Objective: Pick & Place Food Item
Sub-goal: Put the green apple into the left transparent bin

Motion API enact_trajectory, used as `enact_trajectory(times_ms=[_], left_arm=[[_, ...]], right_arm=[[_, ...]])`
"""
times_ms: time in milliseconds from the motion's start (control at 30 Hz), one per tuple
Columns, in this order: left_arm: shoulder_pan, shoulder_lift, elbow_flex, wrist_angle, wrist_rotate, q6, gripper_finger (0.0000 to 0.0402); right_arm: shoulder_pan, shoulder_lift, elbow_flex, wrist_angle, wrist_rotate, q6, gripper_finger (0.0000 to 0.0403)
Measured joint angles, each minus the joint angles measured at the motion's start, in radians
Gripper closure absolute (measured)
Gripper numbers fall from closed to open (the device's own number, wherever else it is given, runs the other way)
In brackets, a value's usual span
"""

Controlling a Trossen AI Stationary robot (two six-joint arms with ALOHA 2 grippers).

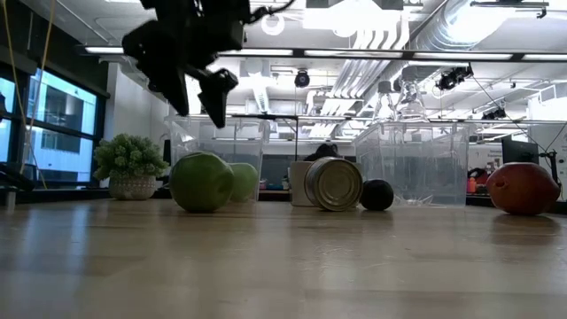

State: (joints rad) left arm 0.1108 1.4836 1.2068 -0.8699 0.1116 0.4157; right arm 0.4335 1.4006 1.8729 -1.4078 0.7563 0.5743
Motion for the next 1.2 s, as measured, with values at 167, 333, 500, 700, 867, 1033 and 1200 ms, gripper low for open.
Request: enact_trajectory(times_ms=[167, 333, 500, 700, 867, 1033, 1200], left_arm=[[-0.023, 0.069, 0.000, 0.000, -0.109, 0.029, 0.0022], [-0.047, 0.141, 0.000, 0.004, -0.200, 0.051, 0.0022], [-0.061, 0.200, 0.002, 0.008, -0.195, 0.032, 0.0022], [-0.069, 0.242, 0.005, 0.008, -0.191, 0.037, 0.0022], [-0.061, 0.243, 0.005, 0.011, -0.165, 0.036, 0.0024], [-0.049, 0.238, 0.004, 0.013, -0.129, 0.003, 0.0045], [-0.047, 0.183, 0.006, -0.005, -0.129, -0.021, 0.0068]], right_arm=[[0.000, 0.000, 0.000, 0.000, 0.000, 0.000, 0.0074], [0.000, 0.000, 0.000, 0.000, 0.000, 0.000, 0.0074], [0.000, 0.000, 0.000, 0.000, 0.000, -0.002, 0.0074], [0.000, 0.000, 0.000, -0.003, 0.000, -0.005, 0.0074], [0.000, 0.000, 0.000, -0.003, 0.004, -0.021, 0.0074], [-0.013, 0.000, 0.000, -0.004, 0.004, -0.021, 0.0074], [-0.017, 0.000, 0.000, -0.004, 0.004, -0.021, 0.0074]])
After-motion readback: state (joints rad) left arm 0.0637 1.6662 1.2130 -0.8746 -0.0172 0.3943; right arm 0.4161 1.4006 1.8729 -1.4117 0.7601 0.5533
